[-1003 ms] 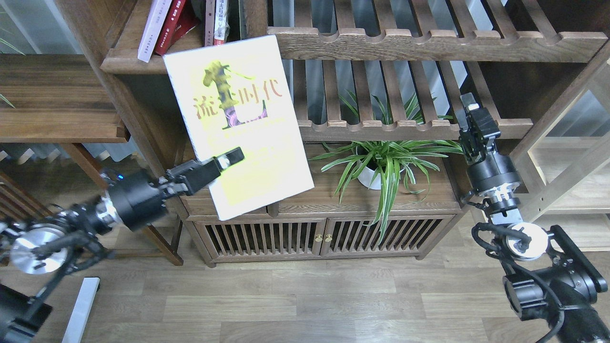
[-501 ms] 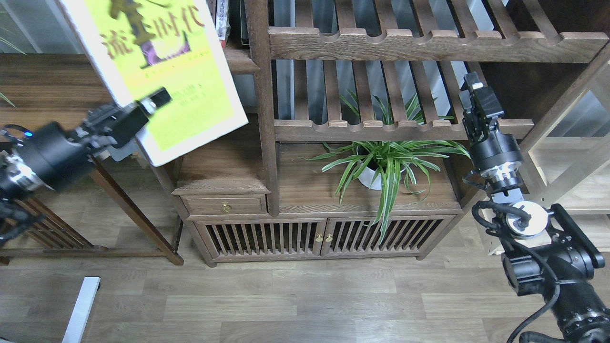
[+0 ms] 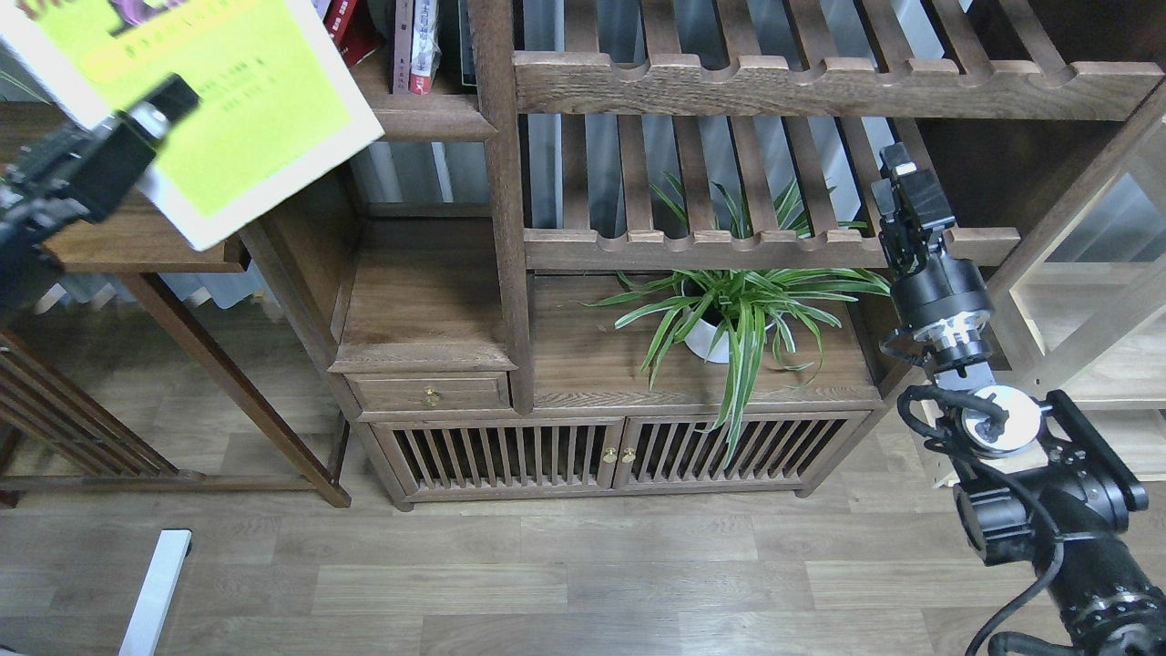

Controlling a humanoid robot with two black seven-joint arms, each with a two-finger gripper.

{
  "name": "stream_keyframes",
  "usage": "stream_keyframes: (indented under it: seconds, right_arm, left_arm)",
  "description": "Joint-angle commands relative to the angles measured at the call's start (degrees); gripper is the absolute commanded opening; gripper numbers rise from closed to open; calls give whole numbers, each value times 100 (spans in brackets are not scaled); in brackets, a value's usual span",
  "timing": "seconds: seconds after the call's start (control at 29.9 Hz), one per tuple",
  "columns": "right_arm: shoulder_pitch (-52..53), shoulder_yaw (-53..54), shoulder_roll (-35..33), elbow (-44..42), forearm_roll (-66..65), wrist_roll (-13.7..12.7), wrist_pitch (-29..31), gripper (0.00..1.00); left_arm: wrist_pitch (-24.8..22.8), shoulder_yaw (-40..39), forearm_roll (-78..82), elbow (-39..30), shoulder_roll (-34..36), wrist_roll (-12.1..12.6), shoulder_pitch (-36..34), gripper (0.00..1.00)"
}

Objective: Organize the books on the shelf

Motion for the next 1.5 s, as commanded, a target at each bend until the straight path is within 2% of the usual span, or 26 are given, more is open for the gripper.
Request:
stream_keyframes:
  seconds: [0.0, 0.2, 0.53, 0.9, 1.47]
  right_arm:
    - [43, -29, 21, -32, 0, 0, 0, 70]
    - [61, -29, 30, -41, 0, 0, 0, 70]
    - [104, -38, 47, -49, 0, 0, 0, 71]
    - [96, -73, 82, -93, 0, 0, 0, 72]
    - [122, -126, 170, -172, -9, 0, 0, 73]
  left_arm:
    - [0, -171, 9, 9, -10, 128, -26, 0]
    - [0, -216, 35, 79, -62, 169, -315, 0]
    - [0, 12, 132, 808, -115, 169, -1475, 0]
    - [0, 75, 264, 1046, -115, 169, -1792, 0]
    - [0, 30, 255, 1116, 552, 169, -1907, 0]
